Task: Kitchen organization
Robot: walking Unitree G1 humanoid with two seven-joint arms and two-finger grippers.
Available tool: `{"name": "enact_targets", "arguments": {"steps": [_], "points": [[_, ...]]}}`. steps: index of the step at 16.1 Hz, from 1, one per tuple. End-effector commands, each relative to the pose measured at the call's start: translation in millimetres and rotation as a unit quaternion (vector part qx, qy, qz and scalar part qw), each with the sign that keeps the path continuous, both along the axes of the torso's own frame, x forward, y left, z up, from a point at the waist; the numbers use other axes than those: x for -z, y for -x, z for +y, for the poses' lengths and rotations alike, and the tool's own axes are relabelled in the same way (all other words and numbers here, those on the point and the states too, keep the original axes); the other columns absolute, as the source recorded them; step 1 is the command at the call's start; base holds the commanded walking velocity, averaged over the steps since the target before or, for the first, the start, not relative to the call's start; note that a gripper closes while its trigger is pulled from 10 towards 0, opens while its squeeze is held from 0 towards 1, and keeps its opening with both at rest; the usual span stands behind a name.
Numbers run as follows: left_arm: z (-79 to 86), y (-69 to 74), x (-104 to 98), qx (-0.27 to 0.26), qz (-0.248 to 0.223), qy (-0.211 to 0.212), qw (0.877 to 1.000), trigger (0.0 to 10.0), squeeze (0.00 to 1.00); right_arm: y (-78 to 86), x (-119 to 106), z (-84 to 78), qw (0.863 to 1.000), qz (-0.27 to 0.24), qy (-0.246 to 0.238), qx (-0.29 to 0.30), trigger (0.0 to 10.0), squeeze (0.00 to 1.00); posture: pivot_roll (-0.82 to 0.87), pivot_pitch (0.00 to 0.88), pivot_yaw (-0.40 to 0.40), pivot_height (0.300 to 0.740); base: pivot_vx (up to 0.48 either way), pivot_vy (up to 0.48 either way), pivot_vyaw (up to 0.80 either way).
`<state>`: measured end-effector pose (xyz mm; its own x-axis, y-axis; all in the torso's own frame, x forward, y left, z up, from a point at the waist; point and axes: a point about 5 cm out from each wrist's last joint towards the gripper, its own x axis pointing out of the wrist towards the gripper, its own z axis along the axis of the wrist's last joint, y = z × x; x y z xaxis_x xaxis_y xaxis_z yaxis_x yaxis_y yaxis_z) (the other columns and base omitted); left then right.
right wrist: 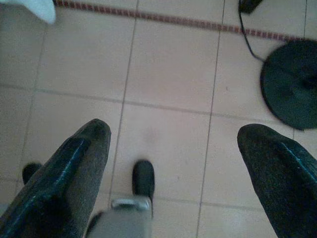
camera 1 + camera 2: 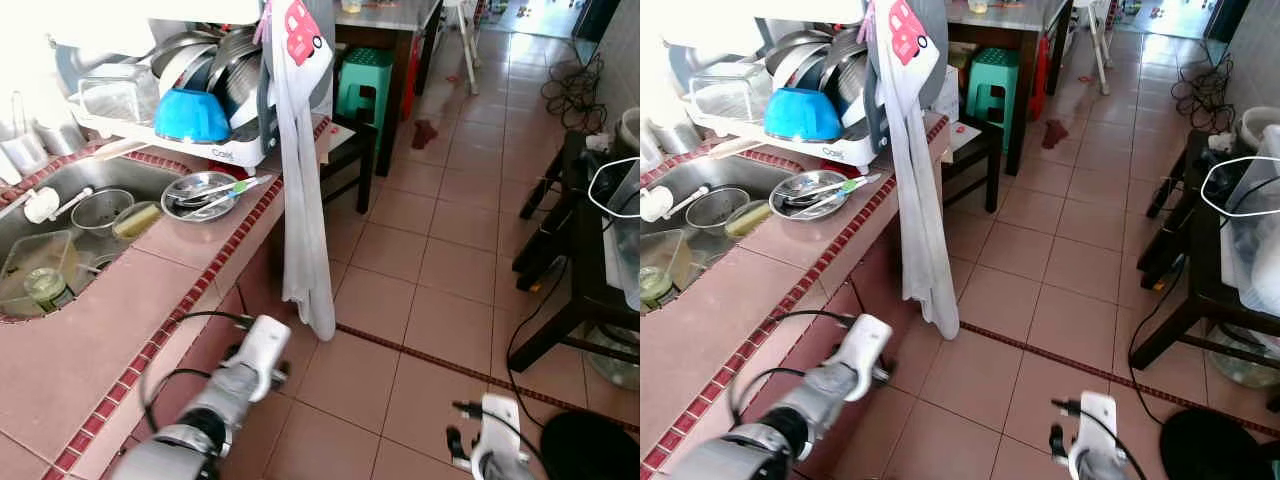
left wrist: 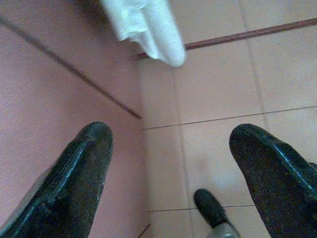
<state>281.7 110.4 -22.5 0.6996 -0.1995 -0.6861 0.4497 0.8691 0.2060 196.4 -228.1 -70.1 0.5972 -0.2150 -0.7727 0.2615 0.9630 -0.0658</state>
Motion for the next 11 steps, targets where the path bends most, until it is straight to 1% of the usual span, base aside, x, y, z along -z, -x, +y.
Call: {"name": "enact_targets", "arguments": {"steps": [1, 2, 3, 4, 5, 6, 7, 8, 9, 10, 11], "points": [[5.1, -0.6, 0, 0.001, -0.003, -0.008, 1.000, 10.0, 0.00, -0.3, -1, -1.7, 1.000, -0.005, -0.006, 0.013, 10.0, 0.00, 0.03, 0.000, 0.046, 0.740, 0.000, 0.000, 0.00], [5.7, -0.9, 0, 0.000, -0.002, -0.003, 1.000, 10.0, 0.00, -1.8, -2, -2.9, 0.999, -0.013, -0.013, 0.026, 10.0, 0.00, 0.03, 0.000, 0.047, 0.740, 0.000, 0.000, 0.00], [8.6, -2.0, -1, -0.005, -0.003, -0.002, 1.000, 10.0, 0.00, -3.9, -3, -2.7, 0.998, -0.025, -0.038, 0.050, 10.0, 0.00, 0.03, 0.000, 0.050, 0.740, 0.000, 0.000, 0.00], [14.1, -5.2, -4, -0.027, -0.009, 0.013, 0.999, 10.0, 0.00, -11.2, -7, -1.9, 0.995, -0.054, -0.061, 0.063, 10.0, 0.00, 0.03, 0.000, 0.052, 0.740, 0.000, 0.000, 0.00], [20.4, -9.3, -8, -0.042, -0.019, 0.013, 0.999, 10.0, 0.00, -20.1, -13, 0.5, 0.992, -0.086, -0.079, 0.056, 10.0, 0.00, 0.02, 0.000, 0.058, 0.740, 0.000, 0.000, 0.00], [21.0, -12.1, -11, -0.039, -0.026, 0.027, 0.999, 10.0, 0.00, -24.6, -17, 1.8, 0.989, -0.105, -0.089, 0.050, 10.0, 0.00, 0.02, 0.000, 0.059, 0.740, 0.000, 0.000, 0.00], [20.3, -14.5, -13, -0.025, -0.038, 0.023, 0.999, 10.0, 0.00, -25.9, -18, 0.2, 0.991, -0.107, -0.069, 0.039, 10.0, 0.00, 0.02, 0.000, 0.061, 0.740, 0.000, 0.000, 0.00], [19.6, -17.8, -18, -0.023, -0.051, 0.034, 0.998, 10.0, 0.00, -28.1, -21, -1.0, 0.989, -0.124, -0.070, 0.037, 10.0, 0.00, 0.02, 0.000, 0.063, 0.740, 0.000, 0.000, 0.00], [17.5, -26.2, -28, -0.023, -0.081, 0.051, 0.995, 10.0, 0.00, -33.0, -28, -4.2, 0.984, -0.158, -0.072, 0.039, 10.0, 0.00, 0.02, 0.000, 0.070, 0.740, 0.000, 0.000, 0.00], [14.8, -36.2, -42, -0.018, -0.123, 0.077, 0.989, 10.0, 0.00, -38.6, -37, -6.5, 0.977, -0.199, -0.068, 0.026, 10.0, 0.00, 0.02, 0.000, 0.074, 0.740, 0.000, 0.000, 0.00], [12.8, -39.6, -48, -0.014, -0.136, 0.101, 0.986, 10.0, 0.00, -40.6, -41, -6.1, 0.974, -0.214, -0.069, 0.021, 10.0, 0.00, 0.02, 0.000, 0.076, 0.740, 0.000, 0.000, 0.00]]}}
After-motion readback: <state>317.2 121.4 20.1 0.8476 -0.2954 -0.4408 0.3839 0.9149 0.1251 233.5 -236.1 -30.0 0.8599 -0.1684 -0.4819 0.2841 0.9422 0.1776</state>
